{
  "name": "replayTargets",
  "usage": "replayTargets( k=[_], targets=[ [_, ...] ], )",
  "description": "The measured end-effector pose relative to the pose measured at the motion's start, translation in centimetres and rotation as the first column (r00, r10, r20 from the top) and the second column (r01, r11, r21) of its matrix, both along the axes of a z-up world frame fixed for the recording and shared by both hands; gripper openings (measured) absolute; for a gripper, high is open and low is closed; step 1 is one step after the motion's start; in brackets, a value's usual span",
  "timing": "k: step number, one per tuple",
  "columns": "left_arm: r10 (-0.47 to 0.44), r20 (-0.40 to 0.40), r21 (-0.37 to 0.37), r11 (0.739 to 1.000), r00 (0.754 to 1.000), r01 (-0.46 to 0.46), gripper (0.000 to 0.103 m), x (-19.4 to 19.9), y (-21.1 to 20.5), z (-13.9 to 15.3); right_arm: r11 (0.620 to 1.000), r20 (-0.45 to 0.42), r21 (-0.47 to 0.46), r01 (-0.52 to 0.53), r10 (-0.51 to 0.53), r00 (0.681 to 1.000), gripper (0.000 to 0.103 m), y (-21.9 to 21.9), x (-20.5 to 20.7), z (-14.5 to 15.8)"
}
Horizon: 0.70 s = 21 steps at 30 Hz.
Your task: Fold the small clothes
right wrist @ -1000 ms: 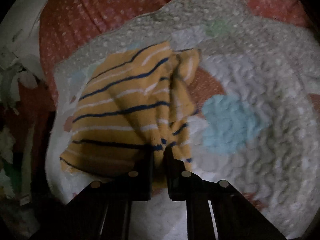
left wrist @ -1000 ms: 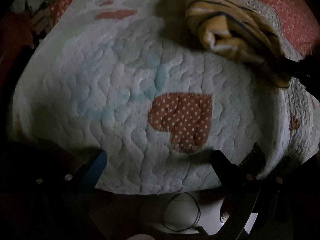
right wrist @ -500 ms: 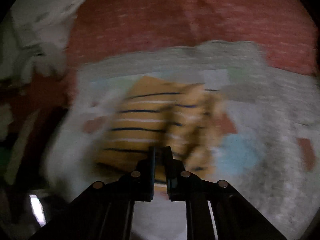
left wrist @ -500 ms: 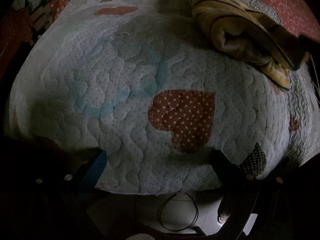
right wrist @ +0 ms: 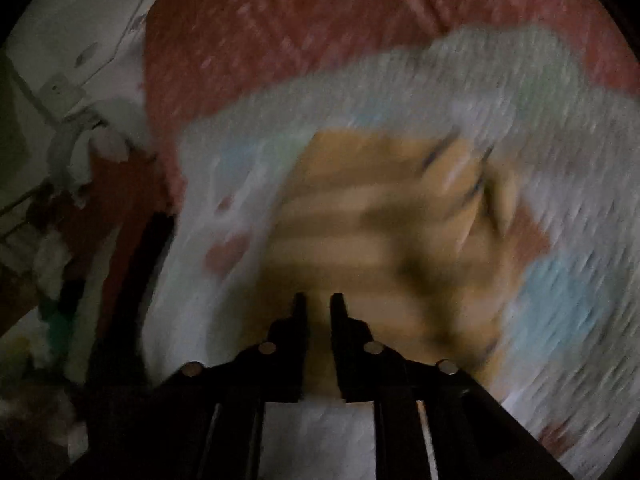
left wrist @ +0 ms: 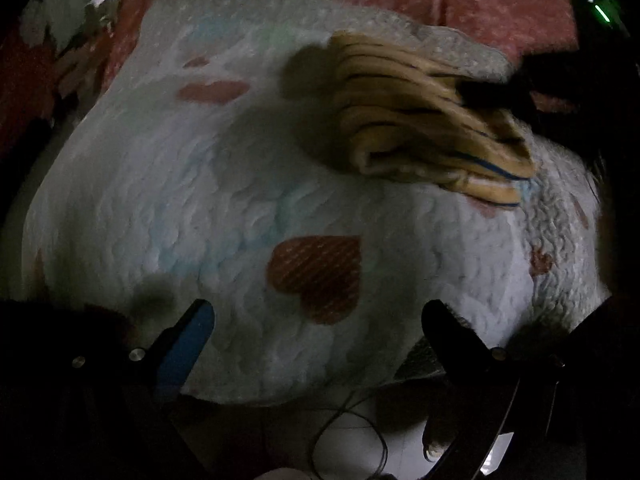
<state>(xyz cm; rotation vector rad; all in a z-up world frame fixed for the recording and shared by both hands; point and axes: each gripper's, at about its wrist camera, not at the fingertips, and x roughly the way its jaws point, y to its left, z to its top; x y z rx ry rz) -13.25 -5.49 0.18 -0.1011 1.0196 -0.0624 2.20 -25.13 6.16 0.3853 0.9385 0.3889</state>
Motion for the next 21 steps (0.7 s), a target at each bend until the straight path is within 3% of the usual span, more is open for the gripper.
replayTargets(
  k=[2, 4, 7, 8, 9, 11, 16, 21],
  targets=[
    [-0.022, -0.007, 0.008, 1.000, 1.000, 0.022, 0.103, 0.1, -0.6, -0.4, 0.998, 0.004, -0.015, 0.057, -0.057, 0.998, 0.038, -1.3, 3.0, 0.4],
    [-0.030, -0.021, 0.002, 1.000, 0.999, 0.030, 0.103, 0.3, -0.4, -1.0, 0.991, -0.036, -0.082, 0.106, -0.110, 0.993, 0.050, -2.6, 6.5, -1.1],
    [-0.014, -0.023, -0.007, 1.000, 1.000, 0.014, 0.103, 0.8, 0.2, -0.9, 0.963, -0.198, -0.177, 0.204, -0.238, 0.951, 0.055, -5.0, 8.9, -5.1],
    [-0.007, -0.024, -0.008, 1.000, 1.000, 0.007, 0.103, 1.1, 0.3, -0.5, 0.964, -0.208, -0.127, 0.236, -0.258, 0.943, 0.056, -5.9, 8.6, -5.6],
    [0.004, -0.025, -0.013, 1.000, 1.000, -0.004, 0.103, 1.1, 0.5, -0.6, 0.960, -0.198, -0.071, 0.270, -0.279, 0.940, 0.056, -6.7, 7.8, -5.6],
    [0.023, -0.031, -0.027, 0.999, 0.999, -0.023, 0.103, 1.2, 1.0, -0.7, 0.950, -0.152, -0.068, 0.306, -0.313, 0.937, 0.058, -7.4, 5.6, -4.8],
    [0.046, -0.060, -0.034, 0.998, 0.997, -0.049, 0.103, 1.6, 1.2, -1.3, 0.959, -0.099, -0.094, 0.267, -0.276, 0.956, 0.060, -7.4, -1.5, -2.9],
    [0.039, -0.017, 0.017, 0.999, 0.999, -0.039, 0.103, 0.9, 0.3, 0.2, 0.976, -0.103, -0.085, 0.199, -0.207, 0.973, 0.064, -5.4, -8.1, -4.1]
  ],
)
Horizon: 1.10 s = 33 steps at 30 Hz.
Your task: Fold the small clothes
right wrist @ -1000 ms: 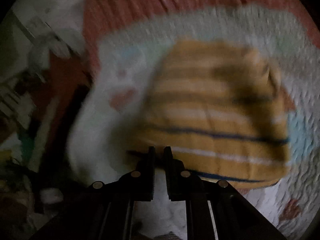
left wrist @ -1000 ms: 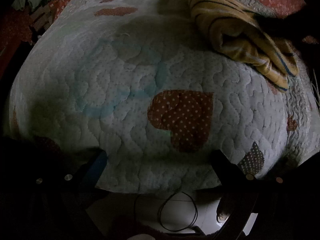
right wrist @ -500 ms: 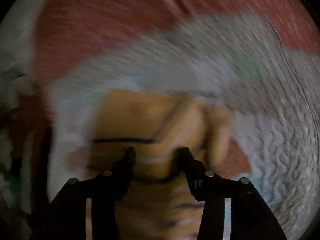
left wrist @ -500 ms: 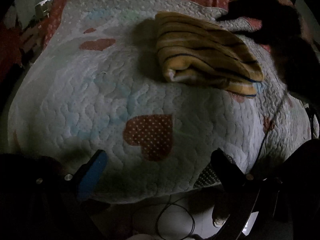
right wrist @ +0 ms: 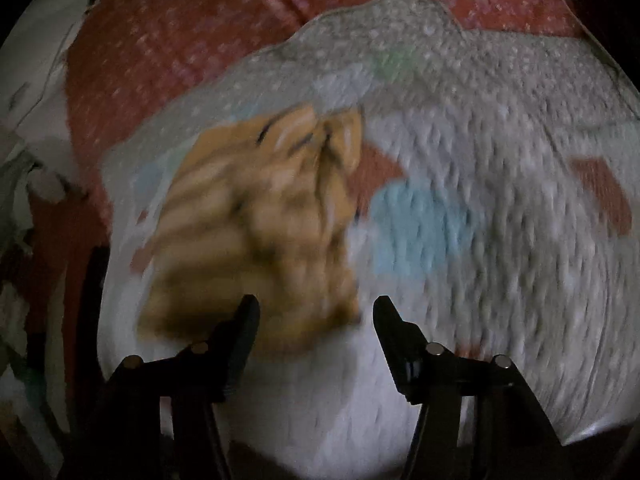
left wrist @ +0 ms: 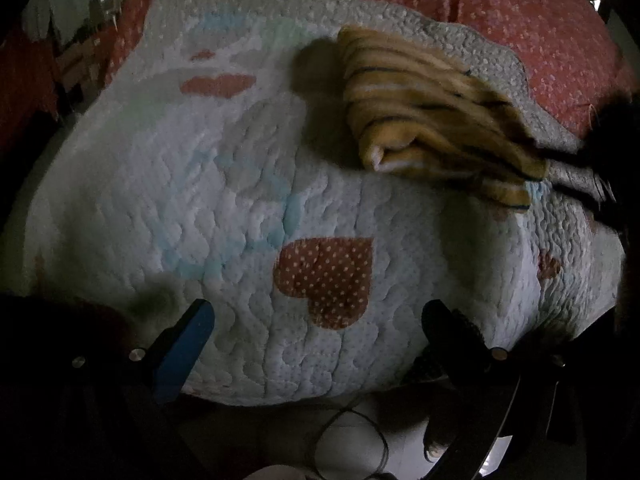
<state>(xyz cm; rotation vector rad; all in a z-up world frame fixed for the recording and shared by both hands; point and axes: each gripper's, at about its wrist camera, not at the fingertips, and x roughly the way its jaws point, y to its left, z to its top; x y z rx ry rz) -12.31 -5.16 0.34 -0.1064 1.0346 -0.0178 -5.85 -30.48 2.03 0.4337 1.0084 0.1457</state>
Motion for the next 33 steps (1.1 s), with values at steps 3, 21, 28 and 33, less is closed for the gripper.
replayTargets(
  k=[3, 21, 28, 33],
  targets=[
    [-0.012, 0.030, 0.020, 1.000, 0.999, 0.011, 0.103, -0.5, -0.7, 1.7, 0.998, -0.009, -0.045, -0.046, 0.045, 0.999, 0.064, 1.6, -2.6, -1.2],
    [-0.111, 0.065, 0.242, 0.966, 0.992, 0.092, 0.103, -1.2, -6.4, 5.3, 0.980, 0.089, -0.162, -0.118, 0.133, 0.987, 0.074, 1.7, -4.0, 0.7],
    [-0.105, 0.053, 0.235, 0.968, 0.993, 0.090, 0.103, -1.7, -6.9, 5.3, 0.974, 0.099, -0.199, -0.110, 0.132, 0.986, 0.075, 1.6, -4.1, 0.8],
    [-0.102, 0.045, 0.231, 0.969, 0.994, 0.089, 0.103, -1.6, -6.8, 5.1, 0.971, 0.089, -0.209, -0.117, 0.138, 0.986, 0.075, 1.9, -4.0, 0.6]
  ],
)
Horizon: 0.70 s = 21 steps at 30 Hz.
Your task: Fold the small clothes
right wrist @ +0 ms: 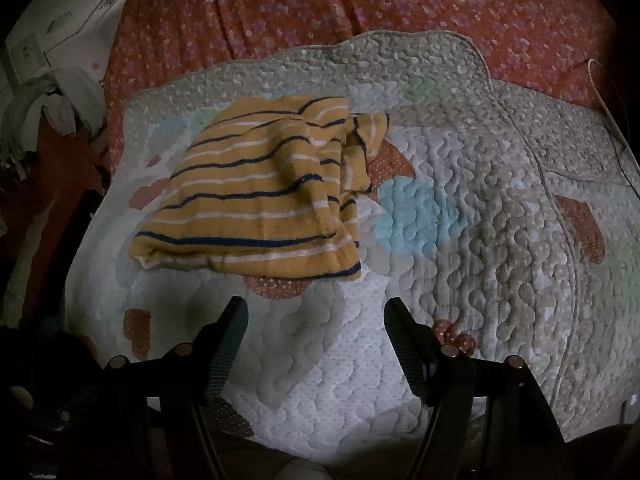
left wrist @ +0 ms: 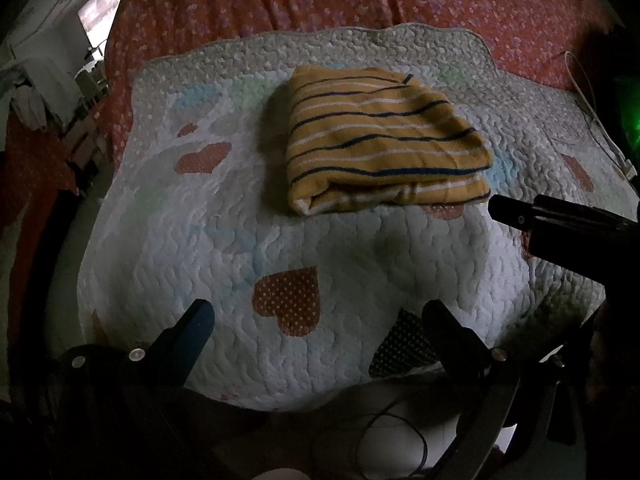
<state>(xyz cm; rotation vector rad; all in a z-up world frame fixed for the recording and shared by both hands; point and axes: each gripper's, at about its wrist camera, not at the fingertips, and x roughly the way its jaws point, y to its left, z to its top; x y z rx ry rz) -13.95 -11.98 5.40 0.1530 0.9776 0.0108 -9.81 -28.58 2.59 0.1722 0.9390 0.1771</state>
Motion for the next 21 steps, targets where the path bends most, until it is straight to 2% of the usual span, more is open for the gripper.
replayTargets(
  k=[10, 21],
  targets=[
    [0.030, -0.025, -0.032, 0.999, 0.999, -0.030, 0.103, -0.1, 0.8, -0.9, 0.997, 0.009, -0.067, -0.037, 0.038, 0.999, 0.075, 1.6, -0.1, -0.2],
    [0.036, -0.049, -0.050, 0.998, 0.998, -0.039, 0.103, 0.1, 1.2, -1.3, 0.997, 0.008, -0.067, -0.036, 0.037, 0.999, 0.075, 1.5, 0.0, -0.3]
  ],
)
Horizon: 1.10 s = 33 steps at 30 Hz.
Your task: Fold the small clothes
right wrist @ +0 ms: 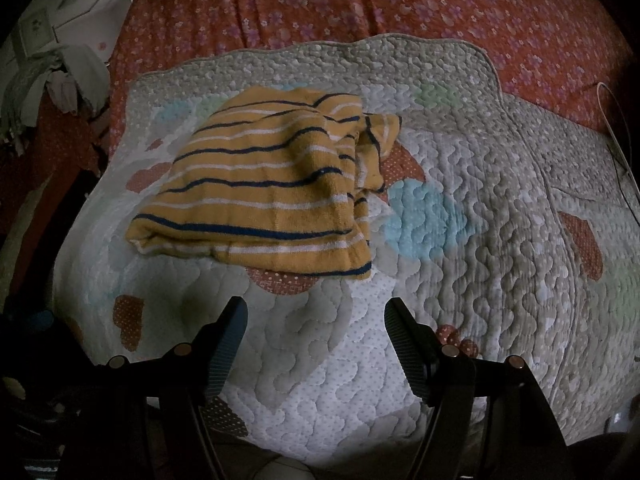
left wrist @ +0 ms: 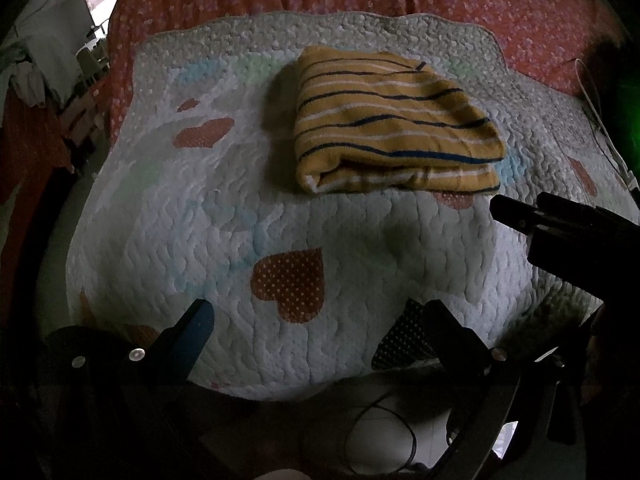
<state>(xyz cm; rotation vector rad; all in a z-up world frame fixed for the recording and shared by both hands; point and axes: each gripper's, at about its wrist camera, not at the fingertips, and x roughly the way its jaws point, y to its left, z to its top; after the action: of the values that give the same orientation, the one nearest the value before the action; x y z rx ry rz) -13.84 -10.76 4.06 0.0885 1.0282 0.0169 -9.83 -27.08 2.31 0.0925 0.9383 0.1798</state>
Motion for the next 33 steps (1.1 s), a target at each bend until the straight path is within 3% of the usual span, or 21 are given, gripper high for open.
replayTargets(
  k=[33],
  targets=[
    [0.041, -0.061, -0.051, 0.998, 0.997, -0.044, 0.103, 0.5, 1.1, -1.1, 1.000, -0.005, -0.018, -0.001, 0.001, 1.000, 0.077, 0.1, 0.0, -0.3]
  ],
)
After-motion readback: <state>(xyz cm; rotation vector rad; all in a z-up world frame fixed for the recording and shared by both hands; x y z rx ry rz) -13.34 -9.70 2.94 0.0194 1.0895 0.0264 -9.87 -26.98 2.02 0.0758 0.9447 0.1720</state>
